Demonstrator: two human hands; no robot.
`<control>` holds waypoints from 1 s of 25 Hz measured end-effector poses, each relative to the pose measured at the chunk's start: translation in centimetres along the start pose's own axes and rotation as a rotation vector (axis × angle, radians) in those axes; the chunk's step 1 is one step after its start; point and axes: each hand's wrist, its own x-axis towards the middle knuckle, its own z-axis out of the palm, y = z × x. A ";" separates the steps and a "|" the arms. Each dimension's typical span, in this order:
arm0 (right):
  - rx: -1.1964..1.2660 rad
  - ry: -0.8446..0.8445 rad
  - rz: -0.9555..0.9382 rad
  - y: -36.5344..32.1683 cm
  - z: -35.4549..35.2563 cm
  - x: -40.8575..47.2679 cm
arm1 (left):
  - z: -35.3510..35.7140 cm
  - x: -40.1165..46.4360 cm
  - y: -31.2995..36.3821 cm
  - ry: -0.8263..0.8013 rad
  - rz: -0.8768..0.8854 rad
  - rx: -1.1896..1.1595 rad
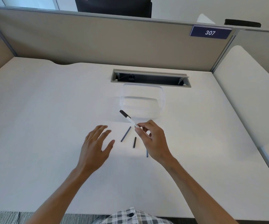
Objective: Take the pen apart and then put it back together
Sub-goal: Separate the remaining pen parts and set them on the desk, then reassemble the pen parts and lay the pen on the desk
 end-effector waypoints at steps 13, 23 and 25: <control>0.043 -0.193 -0.057 -0.8 -0.7 -1.0 | -2.1 2.3 4.4 0.002 0.409 0.004; 0.130 -0.258 -0.003 0.2 0.2 -1.1 | -2.3 1.6 3.2 -0.115 0.349 0.069; 0.162 -0.269 0.034 0.1 0.8 -0.9 | -2.2 1.4 2.7 -0.147 0.334 0.077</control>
